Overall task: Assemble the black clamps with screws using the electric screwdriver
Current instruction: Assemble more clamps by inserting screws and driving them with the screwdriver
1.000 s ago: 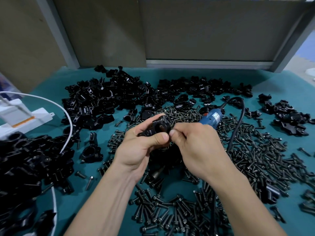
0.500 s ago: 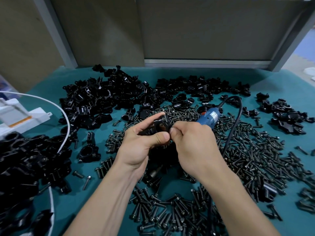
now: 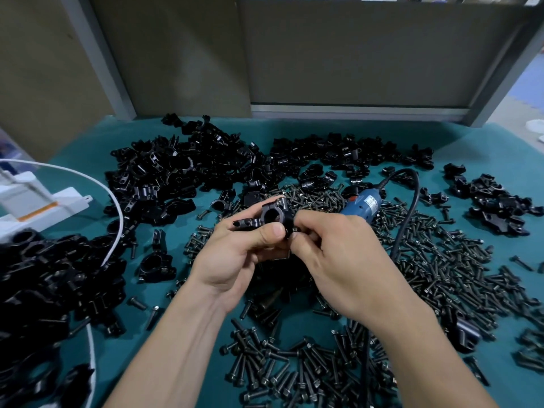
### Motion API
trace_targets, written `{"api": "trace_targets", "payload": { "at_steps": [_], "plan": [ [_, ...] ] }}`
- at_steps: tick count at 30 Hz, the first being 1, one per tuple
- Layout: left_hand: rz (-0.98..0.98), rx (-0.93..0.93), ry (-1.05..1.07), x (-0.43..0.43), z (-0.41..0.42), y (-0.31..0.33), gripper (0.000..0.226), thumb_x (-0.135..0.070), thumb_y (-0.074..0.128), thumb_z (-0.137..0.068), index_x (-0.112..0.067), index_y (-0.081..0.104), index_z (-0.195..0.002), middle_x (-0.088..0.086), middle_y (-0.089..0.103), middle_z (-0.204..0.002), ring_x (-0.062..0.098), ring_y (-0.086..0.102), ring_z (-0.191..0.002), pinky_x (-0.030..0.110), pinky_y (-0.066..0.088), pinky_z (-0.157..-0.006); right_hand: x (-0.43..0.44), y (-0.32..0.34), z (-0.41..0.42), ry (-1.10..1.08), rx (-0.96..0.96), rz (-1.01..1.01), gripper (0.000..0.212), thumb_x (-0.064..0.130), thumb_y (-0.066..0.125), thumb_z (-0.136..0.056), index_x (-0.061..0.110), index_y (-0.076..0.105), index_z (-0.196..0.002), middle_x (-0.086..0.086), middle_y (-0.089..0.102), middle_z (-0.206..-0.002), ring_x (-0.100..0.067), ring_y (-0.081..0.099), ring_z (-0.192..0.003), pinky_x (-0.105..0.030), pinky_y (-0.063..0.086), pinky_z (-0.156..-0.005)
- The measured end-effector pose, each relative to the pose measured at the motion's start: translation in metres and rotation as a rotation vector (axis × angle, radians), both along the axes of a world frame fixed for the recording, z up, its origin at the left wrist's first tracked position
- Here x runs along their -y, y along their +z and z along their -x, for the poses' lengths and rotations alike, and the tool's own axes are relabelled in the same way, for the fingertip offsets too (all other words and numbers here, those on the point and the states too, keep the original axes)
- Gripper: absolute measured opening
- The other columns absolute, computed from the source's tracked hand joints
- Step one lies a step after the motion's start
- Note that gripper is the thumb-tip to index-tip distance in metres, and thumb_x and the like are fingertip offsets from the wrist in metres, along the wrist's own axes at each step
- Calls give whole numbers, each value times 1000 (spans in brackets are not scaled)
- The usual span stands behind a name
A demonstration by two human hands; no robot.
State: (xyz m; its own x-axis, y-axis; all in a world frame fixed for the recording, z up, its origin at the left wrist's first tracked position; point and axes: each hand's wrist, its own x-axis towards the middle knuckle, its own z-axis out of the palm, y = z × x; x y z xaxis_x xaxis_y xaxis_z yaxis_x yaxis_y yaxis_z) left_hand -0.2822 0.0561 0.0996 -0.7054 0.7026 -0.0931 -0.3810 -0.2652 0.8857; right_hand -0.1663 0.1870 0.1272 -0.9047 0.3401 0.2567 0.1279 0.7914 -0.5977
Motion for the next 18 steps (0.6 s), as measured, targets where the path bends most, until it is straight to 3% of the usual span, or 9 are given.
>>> {"api": "trace_targets", "payload": {
  "at_steps": [3, 6, 9, 13, 16, 18],
  "plan": [
    [35, -20, -21, 2, 1, -2, 38, -9, 77, -72, -15, 81, -109, 12, 78, -100, 26, 74, -92, 45, 59, -90, 3, 1, 0, 25, -27, -40, 34, 39, 50, -101, 30, 45, -68, 17, 56, -65, -12, 50, -60, -24, 26, -50],
    [19, 9, -26, 2, 0, -2, 54, -6, 80, -67, -8, 76, -120, 14, 78, -105, 28, 74, -97, 44, 59, -95, 9, -4, 5, -63, -65, -35, 44, 36, 51, -104, 23, 44, -63, 7, 49, -52, -16, 47, -54, -31, 31, -51],
    [-44, 39, 9, 0, -1, -1, 58, -5, 85, -56, -17, 82, -112, 15, 79, -106, 26, 76, -98, 34, 63, -86, 11, -9, 10, -136, -70, 117, 47, 35, 52, -105, 20, 46, -61, 10, 49, -48, -13, 45, -49, -26, 32, -46],
    [-81, -148, 68, -4, -2, -3, 57, 4, 81, -61, -32, 85, -104, 5, 80, -98, 16, 76, -90, 24, 59, -80, 8, -12, 14, -135, -49, 351, 45, 35, 52, -105, 17, 49, -63, 11, 39, -44, -8, 34, -43, -21, 27, -45],
    [-131, -204, 76, -2, -1, -3, 61, -1, 89, -56, -33, 84, -107, 2, 80, -99, 14, 75, -91, 24, 59, -81, 3, -9, 13, -87, -30, 550, 46, 38, 53, -100, 10, 50, -65, 9, 42, -48, -11, 35, -47, -34, 30, -54],
    [-131, -203, 64, -3, -2, -3, 59, -10, 90, -55, -34, 83, -109, 3, 80, -100, 15, 75, -92, 24, 59, -81, -1, -3, 10, -43, 36, 551, 46, 43, 53, -101, 9, 59, -70, 6, 55, -49, -11, 42, -46, -36, 36, -54]
  ]
}}
